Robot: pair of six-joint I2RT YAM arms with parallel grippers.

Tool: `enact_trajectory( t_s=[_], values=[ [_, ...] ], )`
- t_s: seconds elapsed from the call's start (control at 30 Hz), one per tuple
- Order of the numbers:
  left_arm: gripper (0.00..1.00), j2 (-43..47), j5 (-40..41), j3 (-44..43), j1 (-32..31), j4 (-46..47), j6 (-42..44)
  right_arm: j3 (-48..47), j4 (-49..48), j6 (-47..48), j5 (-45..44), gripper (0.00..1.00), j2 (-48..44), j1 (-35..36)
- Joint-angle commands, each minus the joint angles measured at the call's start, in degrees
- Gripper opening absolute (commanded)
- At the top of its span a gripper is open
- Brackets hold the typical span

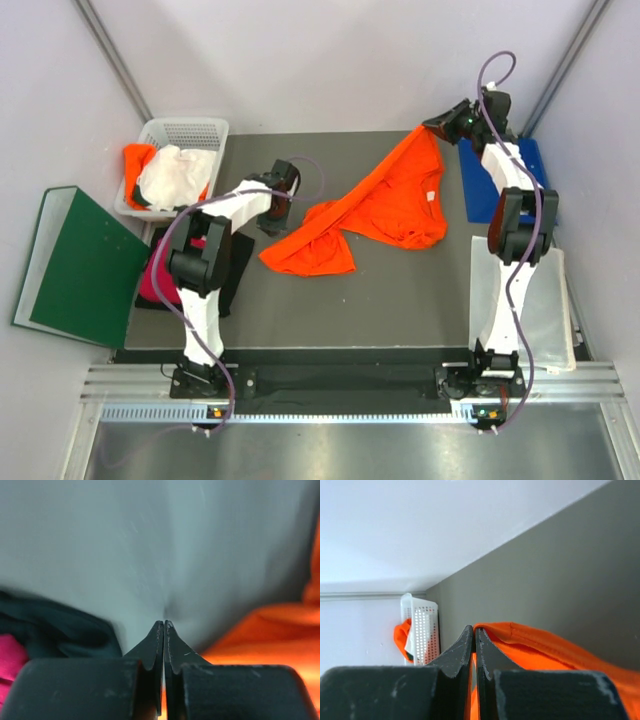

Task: Fold and stack the t-shirts
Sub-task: Flatten out the tshirt

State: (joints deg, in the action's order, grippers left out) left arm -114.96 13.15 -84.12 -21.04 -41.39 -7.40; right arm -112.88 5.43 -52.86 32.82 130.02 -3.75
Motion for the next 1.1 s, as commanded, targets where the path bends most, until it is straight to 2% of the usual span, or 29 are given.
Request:
enact_trajectory(
  t_s=[0.0, 0.03, 0.07, 0.13, 0.17, 0.2, 0.27, 0.3, 0.33, 0.37, 0.4, 0.43, 0.5, 0.63, 0.7, 0.73, 0.93, 1.07],
  values=[
    [0.00, -1.23, 7.23, -10.26, 1.17, -0.45, -1.48, -6.21, -4.99, -2.95, -1.52, 0.02, 3.04, 0.41],
    [0.00, -1.76, 8.72, -11.41, 1.44, -0.01, -2.00, -7.17, -6.47, -3.56, -1.79, 0.06, 3.75, 0.76],
    [0.00, -2.46, 10.22, -14.20, 1.61, -0.10, -2.44, -7.61, -6.57, -3.74, -2.31, 0.20, 4.36, 0.93],
    [0.00, -5.44, 11.90, -17.99, 2.66, -1.23, -3.58, -8.41, -6.23, -2.87, -2.84, 0.39, 5.60, 1.63],
    [0.00, -8.06, 11.64, -22.62, 3.02, -1.94, -3.67, -8.32, -6.05, -2.08, -2.93, 0.59, 5.60, 1.90],
    [0.00, -9.48, 11.03, -25.37, 3.28, -2.73, -3.24, -8.15, -5.61, -1.29, -3.20, 0.67, 4.90, 2.16],
    [0.00, -11.86, 6.65, -31.88, 3.55, -5.10, -1.84, -5.70, -3.59, 1.52, -3.90, 0.99, 3.41, 2.60],
    [0.22, -11.78, 3.32, -32.77, 3.55, -5.11, 0.43, -4.21, -3.24, 2.23, -4.08, 1.00, 1.05, 2.69],
    [0.52, -11.17, -1.24, -32.78, 3.55, -4.93, 0.80, -0.54, -3.06, 3.45, -4.25, 1.00, -0.28, 2.61],
    [0.70, -8.99, -3.37, -30.69, 3.55, -3.63, 0.81, 1.59, -3.06, 4.08, -4.51, 1.00, -1.77, 2.69],
    [0.82, -7.49, -5.39, -28.67, 3.55, -2.57, 0.81, 3.87, -3.06, 4.69, -4.69, 1.00, -4.83, 2.69],
    [0.99, -6.00, -8.46, -24.04, 3.29, -1.69, 0.55, 7.90, -2.71, 6.00, -4.95, 0.99, -6.25, 2.78],
    [0.99, -1.07, -10.94, -16.48, 2.67, 1.21, 0.63, 12.83, -0.53, 8.81, -4.78, 1.00, -10.21, 2.69],
    [0.98, 4.82, -12.88, -7.41, 1.88, 1.84, 1.51, 21.28, 1.86, 11.99, -4.43, 1.00, -15.92, 2.69],
    [0.93, 6.58, -15.34, -5.37, 1.88, -0.17, 1.51, 25.14, 3.00, 13.30, -4.43, 1.00, -18.39, 2.69],
    [0.87, 7.54, -15.52, -3.70, 1.79, -0.45, 1.51, 26.12, 3.62, 13.66, -4.69, 1.00, -18.92, 2.69],
    [0.77, 11.50, -18.50, 1.58, 1.79, -1.15, 1.33, 31.23, 5.38, 14.80, -5.39, 1.00, -20.77, 2.69],
    [0.73, 11.16, -19.56, 4.66, 1.79, -1.59, 2.12, 32.20, 5.29, 14.02, -5.57, 1.00, -20.77, 2.34]
  ],
)
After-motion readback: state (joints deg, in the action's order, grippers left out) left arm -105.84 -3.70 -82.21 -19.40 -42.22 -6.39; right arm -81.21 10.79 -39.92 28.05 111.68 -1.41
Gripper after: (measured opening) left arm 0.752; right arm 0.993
